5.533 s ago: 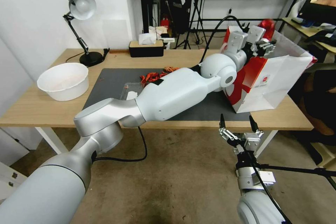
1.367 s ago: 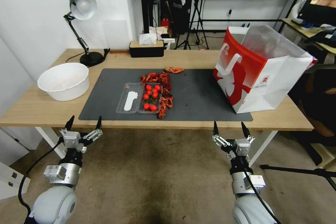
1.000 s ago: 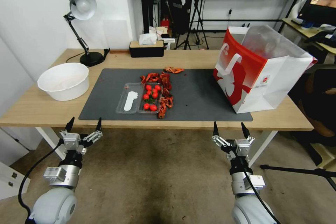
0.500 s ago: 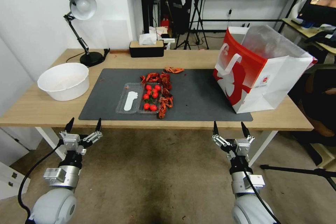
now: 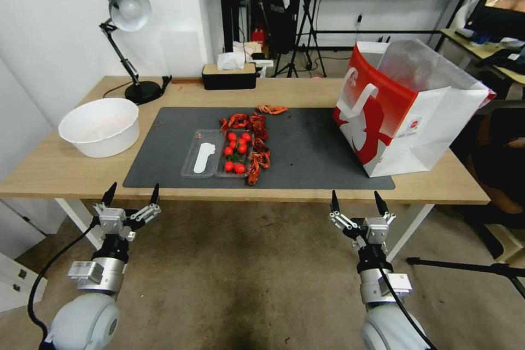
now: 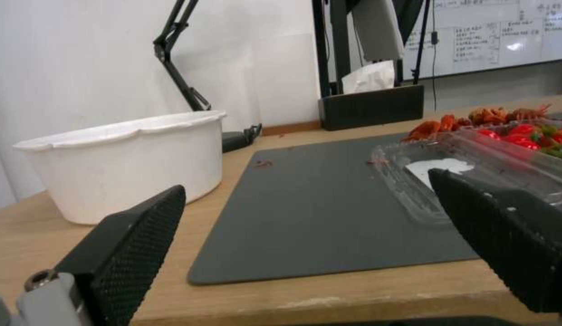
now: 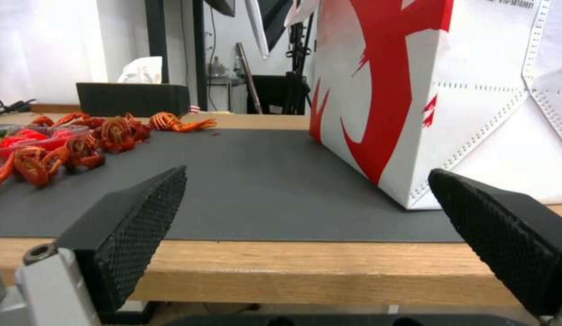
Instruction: Pick up the trash from the table and place it into the takeout bag.
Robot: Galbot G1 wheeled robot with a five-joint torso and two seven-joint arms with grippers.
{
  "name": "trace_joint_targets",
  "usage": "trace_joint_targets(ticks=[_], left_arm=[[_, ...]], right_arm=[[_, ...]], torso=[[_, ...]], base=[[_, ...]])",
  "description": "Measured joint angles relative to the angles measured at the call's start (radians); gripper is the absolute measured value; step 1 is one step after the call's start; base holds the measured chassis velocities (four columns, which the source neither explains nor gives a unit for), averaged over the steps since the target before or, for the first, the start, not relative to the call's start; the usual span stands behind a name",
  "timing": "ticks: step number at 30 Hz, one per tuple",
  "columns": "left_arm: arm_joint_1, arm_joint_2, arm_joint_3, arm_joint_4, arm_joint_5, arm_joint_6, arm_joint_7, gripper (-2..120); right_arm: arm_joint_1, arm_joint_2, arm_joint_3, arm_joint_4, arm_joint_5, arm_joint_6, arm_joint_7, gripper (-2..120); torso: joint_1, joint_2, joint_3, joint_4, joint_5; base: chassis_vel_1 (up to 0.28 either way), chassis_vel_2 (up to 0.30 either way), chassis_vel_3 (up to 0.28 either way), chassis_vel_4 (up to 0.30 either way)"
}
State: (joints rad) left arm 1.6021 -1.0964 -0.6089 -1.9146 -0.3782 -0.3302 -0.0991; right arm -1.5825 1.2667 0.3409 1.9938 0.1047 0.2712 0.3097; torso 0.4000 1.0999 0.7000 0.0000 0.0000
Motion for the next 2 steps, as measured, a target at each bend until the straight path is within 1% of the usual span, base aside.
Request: trace_joint_targets(ticks=[2], left_arm=[[0.001,0.0,-0.001,0.0,0.001,0.0,0.0,100]], right_arm=[[-0.001,0.001,0.0,0.0,0.0,0.0,-0.001,100]], torso=[[0.0,0.0,0.0,0.0001,0.0]], base=[[0.0,0.0,0.0,0.0]])
